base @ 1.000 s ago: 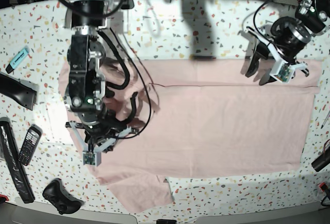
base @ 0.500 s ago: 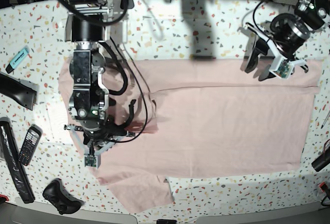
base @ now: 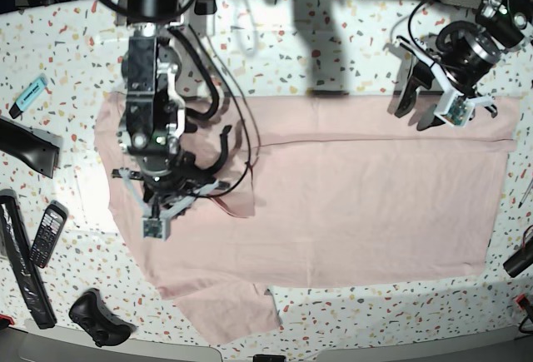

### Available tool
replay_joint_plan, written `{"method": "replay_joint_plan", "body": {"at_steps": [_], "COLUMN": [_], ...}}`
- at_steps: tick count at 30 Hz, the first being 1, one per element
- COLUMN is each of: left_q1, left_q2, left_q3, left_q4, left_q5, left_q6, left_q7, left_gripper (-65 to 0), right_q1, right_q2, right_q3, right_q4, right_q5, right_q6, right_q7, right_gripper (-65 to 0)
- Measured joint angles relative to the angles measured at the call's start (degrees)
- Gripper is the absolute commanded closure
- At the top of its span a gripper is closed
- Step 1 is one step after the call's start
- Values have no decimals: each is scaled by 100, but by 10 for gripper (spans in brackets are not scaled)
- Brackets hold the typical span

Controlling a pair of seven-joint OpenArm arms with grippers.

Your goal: Fold the T-shirt properly

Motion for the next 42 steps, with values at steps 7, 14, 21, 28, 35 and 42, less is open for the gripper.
{"method": "replay_joint_plan", "body": {"at_steps": [7, 14, 21, 28, 35, 42], "left_q1": [0, 0, 0, 0, -2, 0], "left_q2": [0, -2, -2, 0, 0, -2], "left_q3": [0, 0, 0, 0, 0, 0], "left_q4": [0, 0, 0, 0, 0, 0], "left_q5": [0, 0, 0, -2, 0, 0], "left_q6": [0, 0, 0, 0, -2, 0], "left_q7": [0, 0, 0, -153, -151, -151], "left_gripper": [-230, -230, -230, -230, -230, -230], "right_q1": [-603, -1202, -1602, -1725, -1705, -1572], "right_q2": [-391, -402, -402, -404, -404, -402], "right_q3": [-240, -1069, -1331, -1366, -1403, -1405], "right_q4": [566, 835, 1027, 1029, 1034, 1038], "right_q5": [275, 278, 275, 278, 1016, 1952], "right_q6": [-4, -4, -4, -4, -4, 627], "right_q7": [7, -103, -157, -208, -190, -595], "right_gripper": [0, 0, 0, 0, -81, -225]}}
